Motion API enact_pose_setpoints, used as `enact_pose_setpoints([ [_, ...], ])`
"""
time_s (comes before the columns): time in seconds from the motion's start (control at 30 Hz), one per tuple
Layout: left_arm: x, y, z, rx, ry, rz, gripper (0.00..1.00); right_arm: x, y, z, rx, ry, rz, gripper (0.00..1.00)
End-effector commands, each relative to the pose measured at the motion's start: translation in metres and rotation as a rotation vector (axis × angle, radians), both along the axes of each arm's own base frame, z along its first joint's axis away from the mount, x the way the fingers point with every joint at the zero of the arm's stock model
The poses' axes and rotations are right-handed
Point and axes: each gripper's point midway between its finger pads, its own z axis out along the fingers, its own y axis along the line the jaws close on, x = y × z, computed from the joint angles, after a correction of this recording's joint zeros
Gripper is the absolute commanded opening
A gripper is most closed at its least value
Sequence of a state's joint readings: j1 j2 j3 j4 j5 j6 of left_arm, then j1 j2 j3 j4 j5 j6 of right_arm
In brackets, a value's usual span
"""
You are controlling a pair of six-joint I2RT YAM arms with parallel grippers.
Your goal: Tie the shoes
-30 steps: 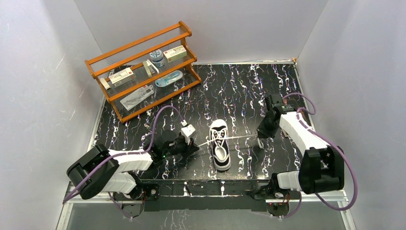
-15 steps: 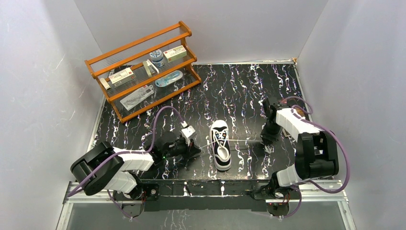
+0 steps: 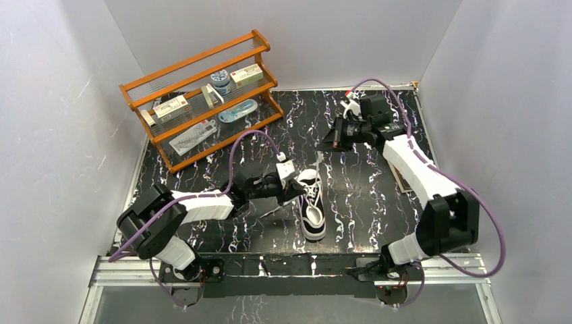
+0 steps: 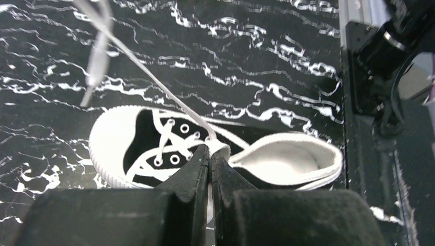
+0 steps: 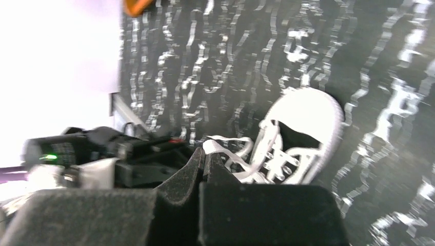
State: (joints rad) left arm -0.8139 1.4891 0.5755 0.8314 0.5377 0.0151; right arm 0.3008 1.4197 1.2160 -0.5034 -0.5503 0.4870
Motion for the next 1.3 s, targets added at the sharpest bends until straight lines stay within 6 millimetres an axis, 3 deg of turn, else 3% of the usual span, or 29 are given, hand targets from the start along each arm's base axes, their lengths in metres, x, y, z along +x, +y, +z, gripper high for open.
enact_pose_setpoints([
  [0.0, 0.002, -0.005, 0.004, -0.011, -0.160, -0.069, 0.00, 0.004, 0.058, 0.024, 0.240, 0.064, 0.180, 0.00],
  [0.13, 0.011, -0.004, 0.004, 0.007, -0.254, -0.058, 0.00, 0.002, 0.091, 0.011, 0.240, 0.172, 0.212, 0.00],
  [0.23, 0.013, -0.007, 0.006, 0.007, -0.278, -0.067, 0.00, -0.011, 0.109, 0.005, 0.274, 0.260, 0.262, 0.00],
  [0.33, 0.010, -0.013, 0.011, -0.017, -0.236, -0.058, 0.00, -0.033, 0.120, -0.016, 0.233, 0.330, 0.324, 0.00],
  [0.53, -0.008, -0.019, 0.001, -0.011, -0.196, -0.041, 0.00, -0.085, 0.132, -0.069, 0.116, 0.535, 0.484, 0.00],
  [0.7, -0.015, -0.009, -0.002, -0.002, -0.214, -0.045, 0.00, -0.104, 0.124, -0.102, 0.005, 0.572, 0.526, 0.08],
  [0.87, -0.024, -0.004, -0.008, 0.001, -0.193, -0.067, 0.00, -0.124, 0.112, -0.122, -0.051, 0.679, 0.570, 0.09],
  [0.93, -0.024, -0.005, -0.009, 0.001, -0.192, -0.067, 0.00, -0.128, 0.110, -0.121, -0.046, 0.694, 0.592, 0.12],
  [1.03, -0.023, -0.007, -0.009, -0.004, -0.194, -0.070, 0.00, -0.131, 0.113, -0.111, -0.002, 0.703, 0.622, 0.25],
  [1.13, -0.023, -0.007, -0.008, -0.008, -0.195, -0.067, 0.00, -0.132, 0.113, -0.104, 0.007, 0.709, 0.629, 0.53],
  [1.27, -0.024, -0.005, -0.009, -0.009, -0.180, -0.058, 0.00, -0.122, 0.112, -0.094, -0.023, 0.665, 0.604, 0.70],
])
